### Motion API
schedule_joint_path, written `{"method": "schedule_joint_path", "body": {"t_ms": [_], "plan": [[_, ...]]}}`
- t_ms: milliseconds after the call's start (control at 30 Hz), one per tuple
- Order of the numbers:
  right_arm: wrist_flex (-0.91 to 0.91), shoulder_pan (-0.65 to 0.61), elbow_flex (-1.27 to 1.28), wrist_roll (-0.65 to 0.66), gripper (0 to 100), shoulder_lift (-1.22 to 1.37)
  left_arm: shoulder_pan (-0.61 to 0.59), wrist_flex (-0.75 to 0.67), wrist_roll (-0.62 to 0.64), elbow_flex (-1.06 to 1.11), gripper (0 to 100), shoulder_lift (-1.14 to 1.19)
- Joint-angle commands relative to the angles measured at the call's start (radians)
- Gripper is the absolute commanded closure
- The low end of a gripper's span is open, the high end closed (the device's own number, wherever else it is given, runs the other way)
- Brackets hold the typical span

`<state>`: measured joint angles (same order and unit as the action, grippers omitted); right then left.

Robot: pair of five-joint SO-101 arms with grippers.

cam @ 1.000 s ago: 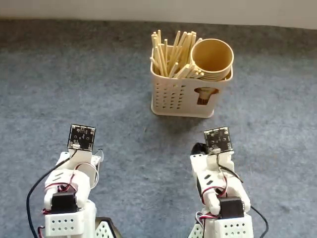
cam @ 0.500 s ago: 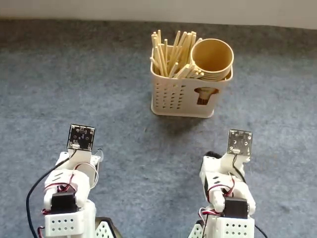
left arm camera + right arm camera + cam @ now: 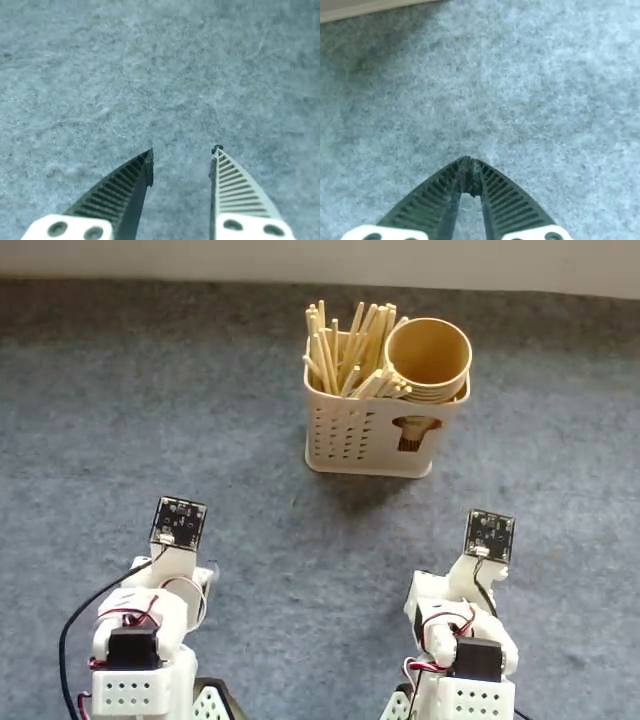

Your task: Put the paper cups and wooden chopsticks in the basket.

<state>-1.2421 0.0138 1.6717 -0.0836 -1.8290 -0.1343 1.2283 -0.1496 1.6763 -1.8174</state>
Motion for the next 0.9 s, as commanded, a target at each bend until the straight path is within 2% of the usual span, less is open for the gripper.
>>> {"method": "schedule_joint_path", "body": {"t_ms": [0,867], "plan": [[-0.008,0.012,0.148,-0.012,99.3,-0.008,0.028,0.078,-0.006,0.019,81,-0.004],[-0.008,0.012,0.148,-0.008,99.3,-0.008,0.031,0.092,-0.003,0.019,81,-0.004]]}}
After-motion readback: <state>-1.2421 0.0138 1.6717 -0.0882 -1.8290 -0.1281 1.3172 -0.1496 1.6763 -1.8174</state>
